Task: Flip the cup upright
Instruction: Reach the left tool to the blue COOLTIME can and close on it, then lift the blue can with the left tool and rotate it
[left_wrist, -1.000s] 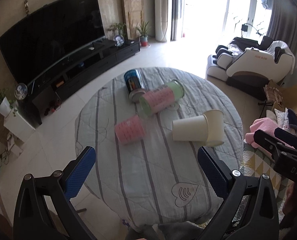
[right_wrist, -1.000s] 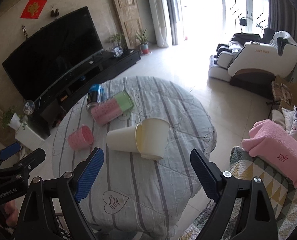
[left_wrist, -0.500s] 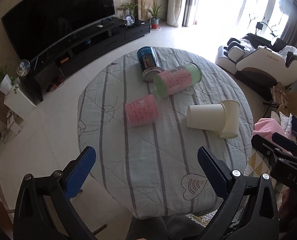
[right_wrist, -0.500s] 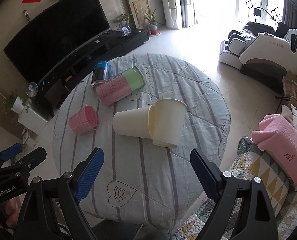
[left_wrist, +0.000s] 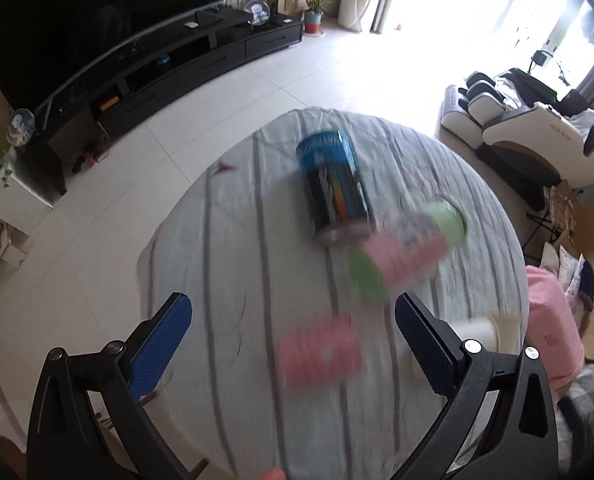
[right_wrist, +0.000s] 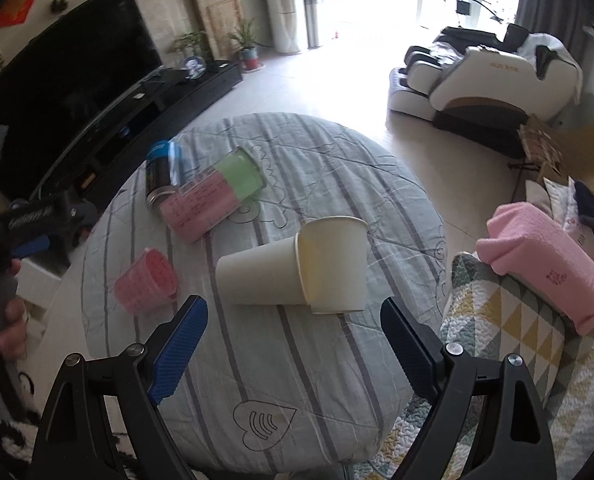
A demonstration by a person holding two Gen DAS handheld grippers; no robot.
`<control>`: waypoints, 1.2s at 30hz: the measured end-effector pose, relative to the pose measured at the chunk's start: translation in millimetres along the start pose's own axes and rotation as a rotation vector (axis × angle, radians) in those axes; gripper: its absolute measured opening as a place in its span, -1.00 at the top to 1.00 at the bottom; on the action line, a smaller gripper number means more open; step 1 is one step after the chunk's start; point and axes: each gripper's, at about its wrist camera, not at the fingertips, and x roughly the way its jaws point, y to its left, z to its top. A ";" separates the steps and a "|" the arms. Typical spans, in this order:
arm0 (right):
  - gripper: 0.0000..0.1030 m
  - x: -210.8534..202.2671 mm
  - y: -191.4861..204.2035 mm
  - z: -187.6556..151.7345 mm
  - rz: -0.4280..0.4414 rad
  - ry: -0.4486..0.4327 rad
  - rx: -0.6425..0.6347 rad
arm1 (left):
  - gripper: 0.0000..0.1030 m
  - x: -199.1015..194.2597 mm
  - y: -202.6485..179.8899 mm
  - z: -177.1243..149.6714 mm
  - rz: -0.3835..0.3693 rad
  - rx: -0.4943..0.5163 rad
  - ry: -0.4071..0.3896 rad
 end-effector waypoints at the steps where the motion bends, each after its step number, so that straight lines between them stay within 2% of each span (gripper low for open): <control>1: -0.74 0.4 -0.5 3.9 -0.011 -0.005 0.013 | -1.00 6.6 -2.1 11.7 -0.012 -0.002 0.004; 6: -0.74 5.3 -6.1 26.1 -0.082 -0.032 0.053 | -1.00 47.3 -11.1 59.8 0.015 -0.020 0.043; 12: -0.74 21.1 -9.4 46.9 -0.140 -0.024 0.077 | -1.00 89.8 -23.4 92.5 0.043 -0.042 0.082; 17: -0.74 42.7 -10.5 56.3 -0.148 0.024 0.089 | -1.00 123.1 -28.4 102.6 0.010 -0.056 0.137; 21: -0.74 51.5 -8.0 59.7 -0.134 0.032 0.095 | -0.98 144.1 -31.7 101.4 0.023 -0.048 0.175; 23: -0.74 56.7 -6.6 60.2 -0.133 0.049 0.085 | -0.77 151.3 -30.3 99.9 0.009 -0.066 0.186; 24: -0.74 59.2 -5.6 59.9 -0.126 0.055 0.085 | -0.40 155.2 -30.5 98.9 -0.004 -0.074 0.203; 25: -0.74 61.2 -5.5 59.5 -0.120 0.060 0.086 | -0.34 158.9 -28.1 97.5 -0.033 -0.097 0.228; 28: -0.74 65.4 -5.0 62.0 -0.111 0.076 0.090 | -0.34 154.3 -19.9 95.8 -0.090 -0.132 0.220; 36: -0.74 64.0 -5.4 64.9 -0.093 0.066 0.103 | -0.33 141.8 -7.4 98.4 -0.095 -0.134 0.211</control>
